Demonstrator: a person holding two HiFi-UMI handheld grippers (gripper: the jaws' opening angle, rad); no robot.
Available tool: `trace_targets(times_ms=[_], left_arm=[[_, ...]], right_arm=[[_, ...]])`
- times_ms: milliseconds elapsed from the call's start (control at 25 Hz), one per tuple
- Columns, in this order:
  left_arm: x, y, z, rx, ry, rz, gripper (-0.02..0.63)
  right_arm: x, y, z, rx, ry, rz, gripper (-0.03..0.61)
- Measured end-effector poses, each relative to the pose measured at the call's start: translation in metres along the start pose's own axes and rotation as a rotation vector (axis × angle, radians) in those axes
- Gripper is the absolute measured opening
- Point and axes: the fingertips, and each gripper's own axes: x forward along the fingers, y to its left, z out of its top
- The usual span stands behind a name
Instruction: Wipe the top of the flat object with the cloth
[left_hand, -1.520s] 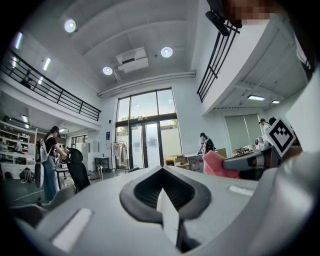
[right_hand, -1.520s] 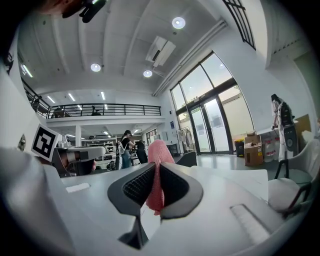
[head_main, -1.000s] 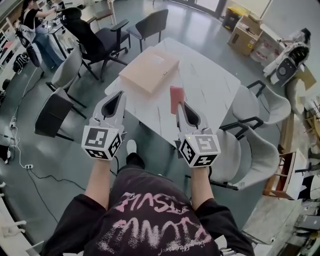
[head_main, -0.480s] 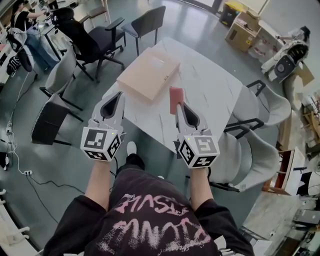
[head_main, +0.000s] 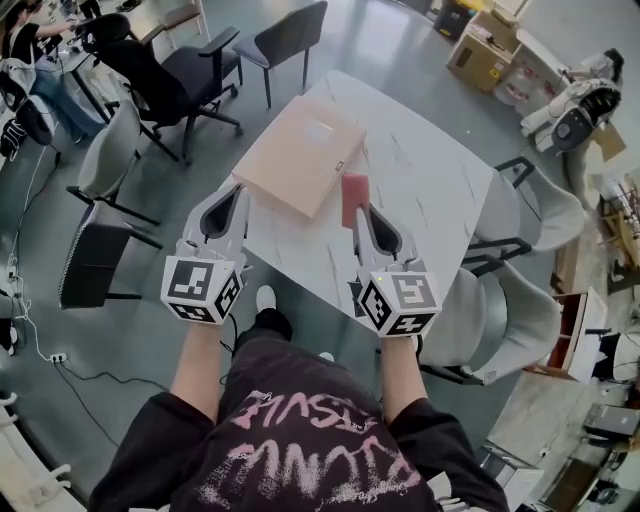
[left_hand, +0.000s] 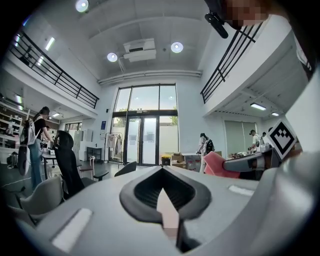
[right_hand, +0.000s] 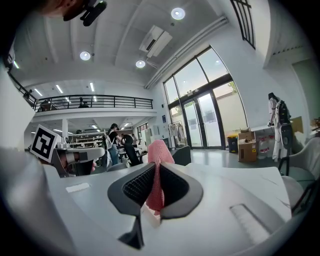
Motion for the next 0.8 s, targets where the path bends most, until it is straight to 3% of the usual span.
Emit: trace_targets(times_ms=[800], left_arm=[[0.08,0.097,-0.005,-0.024,0.049,-0.145,0.0]], right_arm=[[0.102,0.014,0.014,0.029,0.034,-0.151,0.049]])
